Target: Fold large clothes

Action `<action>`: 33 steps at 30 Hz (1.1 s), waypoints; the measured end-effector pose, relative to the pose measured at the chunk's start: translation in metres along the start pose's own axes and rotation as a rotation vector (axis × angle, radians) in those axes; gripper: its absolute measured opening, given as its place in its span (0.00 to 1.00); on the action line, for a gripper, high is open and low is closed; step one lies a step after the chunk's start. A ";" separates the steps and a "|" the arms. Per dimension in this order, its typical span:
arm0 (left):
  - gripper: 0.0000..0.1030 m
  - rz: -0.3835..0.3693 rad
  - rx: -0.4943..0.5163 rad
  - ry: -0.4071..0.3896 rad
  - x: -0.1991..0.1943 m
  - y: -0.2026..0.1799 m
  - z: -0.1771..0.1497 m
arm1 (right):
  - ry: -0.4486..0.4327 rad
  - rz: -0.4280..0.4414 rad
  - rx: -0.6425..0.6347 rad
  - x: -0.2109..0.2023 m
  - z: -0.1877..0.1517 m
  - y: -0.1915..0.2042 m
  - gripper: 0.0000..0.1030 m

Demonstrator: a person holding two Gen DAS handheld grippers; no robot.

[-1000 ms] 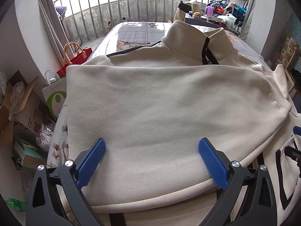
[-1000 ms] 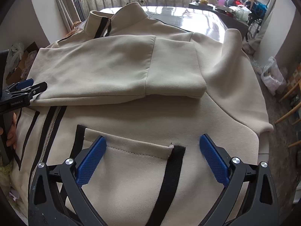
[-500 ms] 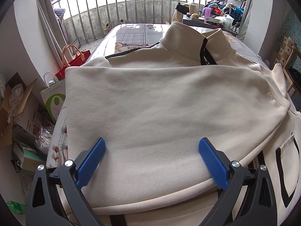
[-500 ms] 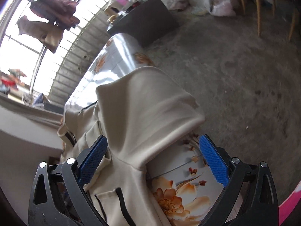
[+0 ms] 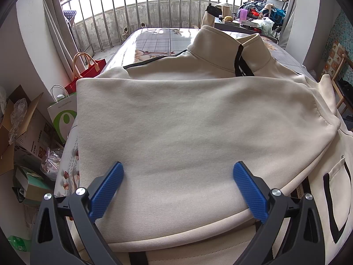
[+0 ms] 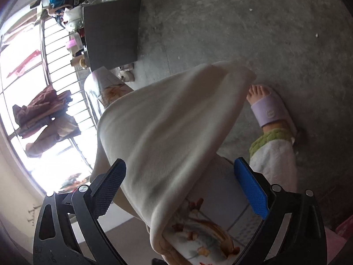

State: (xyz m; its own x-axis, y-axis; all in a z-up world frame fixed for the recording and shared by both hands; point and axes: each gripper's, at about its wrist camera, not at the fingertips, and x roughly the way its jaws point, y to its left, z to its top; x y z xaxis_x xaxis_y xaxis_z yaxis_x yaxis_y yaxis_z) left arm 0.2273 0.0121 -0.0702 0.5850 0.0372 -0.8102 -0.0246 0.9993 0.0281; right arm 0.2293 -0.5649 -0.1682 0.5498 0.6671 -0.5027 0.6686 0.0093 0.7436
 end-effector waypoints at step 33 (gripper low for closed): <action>0.95 -0.007 -0.001 -0.003 -0.001 0.000 0.001 | 0.135 -0.394 -1.492 0.087 -0.326 0.139 0.16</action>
State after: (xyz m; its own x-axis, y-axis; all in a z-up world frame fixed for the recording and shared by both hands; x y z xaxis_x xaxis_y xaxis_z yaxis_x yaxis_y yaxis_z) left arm 0.2276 0.0122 -0.0693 0.5875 0.0306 -0.8086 -0.0212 0.9995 0.0224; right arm 0.2068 -0.2632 0.0353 0.3623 0.5034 -0.7844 -0.3791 0.8485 0.3694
